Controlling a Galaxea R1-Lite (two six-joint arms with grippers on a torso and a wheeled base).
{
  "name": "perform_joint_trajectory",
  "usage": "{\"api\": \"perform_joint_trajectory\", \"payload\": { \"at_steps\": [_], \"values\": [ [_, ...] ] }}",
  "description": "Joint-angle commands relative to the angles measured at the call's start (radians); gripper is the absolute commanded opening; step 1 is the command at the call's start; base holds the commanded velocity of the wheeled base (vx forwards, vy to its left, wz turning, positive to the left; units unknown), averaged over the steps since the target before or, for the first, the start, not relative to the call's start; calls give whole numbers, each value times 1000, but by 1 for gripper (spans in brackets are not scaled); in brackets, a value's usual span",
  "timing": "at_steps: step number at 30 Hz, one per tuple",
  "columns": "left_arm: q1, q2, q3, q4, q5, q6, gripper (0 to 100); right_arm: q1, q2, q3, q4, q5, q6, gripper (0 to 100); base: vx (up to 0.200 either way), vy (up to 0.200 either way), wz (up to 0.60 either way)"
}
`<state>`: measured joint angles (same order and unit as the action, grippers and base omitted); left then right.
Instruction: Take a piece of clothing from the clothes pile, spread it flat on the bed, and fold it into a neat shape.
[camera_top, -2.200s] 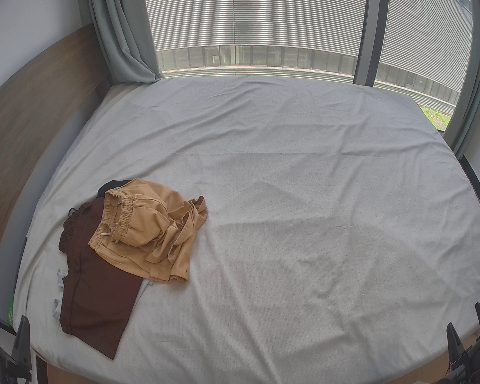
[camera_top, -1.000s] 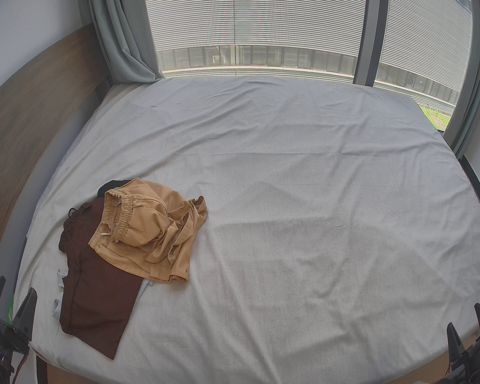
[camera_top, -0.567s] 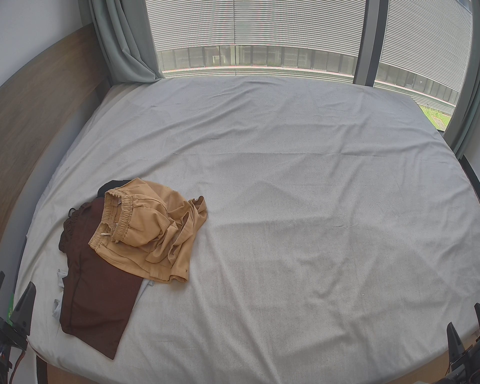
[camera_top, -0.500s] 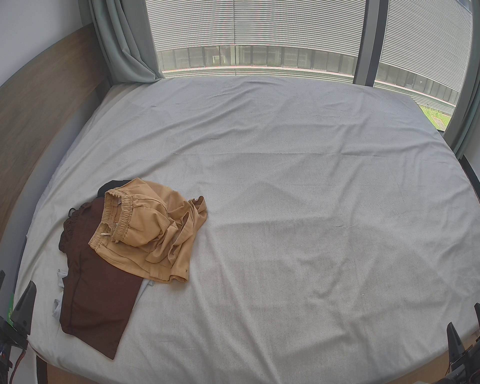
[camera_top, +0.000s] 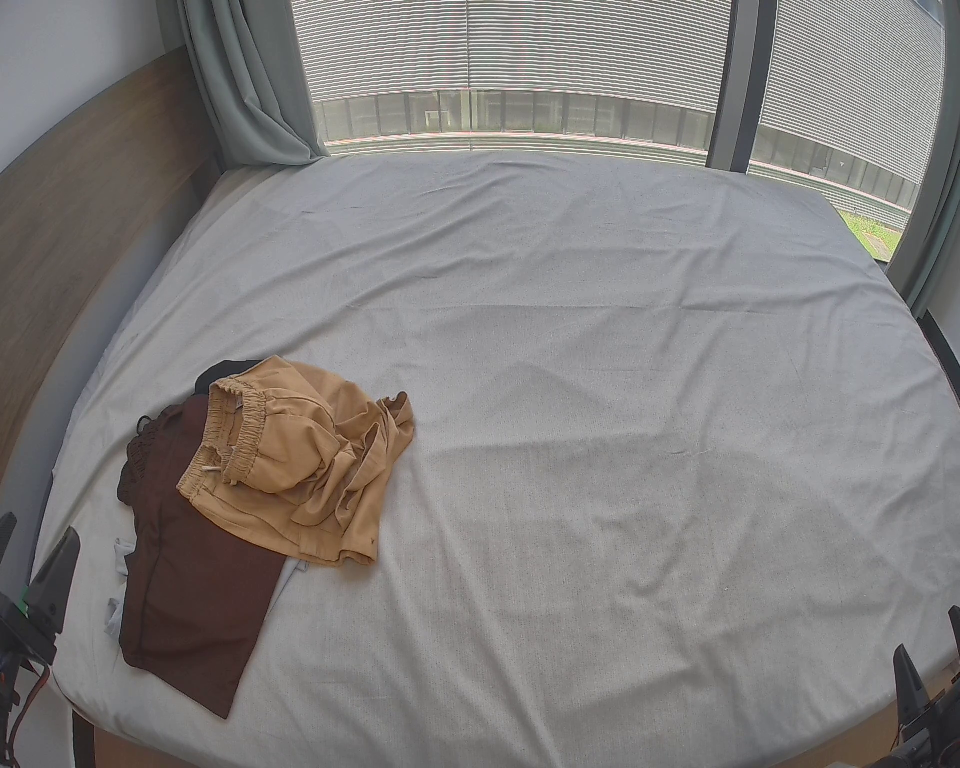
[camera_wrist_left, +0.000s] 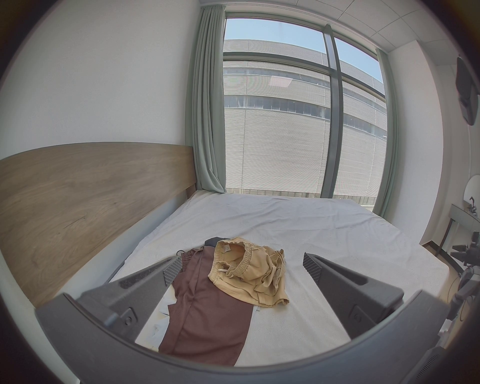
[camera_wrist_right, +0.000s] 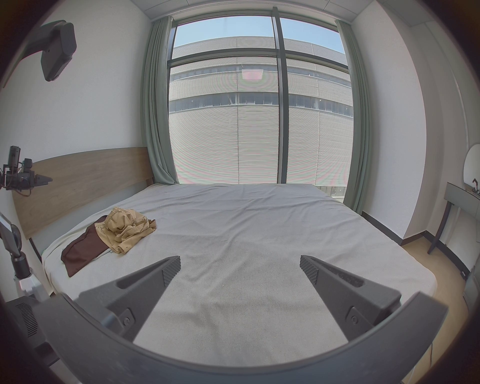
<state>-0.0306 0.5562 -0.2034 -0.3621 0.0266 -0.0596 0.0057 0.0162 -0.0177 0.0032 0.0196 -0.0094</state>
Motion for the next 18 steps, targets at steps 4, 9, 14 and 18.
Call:
{"api": "perform_joint_trajectory", "payload": {
  "at_steps": [4,9,14,18],
  "values": [
    [-35,235,-19,-83,-24,-11,100,0,-16,16,0,0,0,100,0,0,0],
    [-61,274,-51,-84,-24,-25,100,0,-16,16,0,0,0,100,0,0,0],
    [-61,280,-71,-83,-45,-54,100,0,-16,16,0,0,0,100,0,0,0],
    [-61,292,-93,-83,-65,-63,100,0,-16,16,0,0,-1,100,0,0,0]
  ]
}}
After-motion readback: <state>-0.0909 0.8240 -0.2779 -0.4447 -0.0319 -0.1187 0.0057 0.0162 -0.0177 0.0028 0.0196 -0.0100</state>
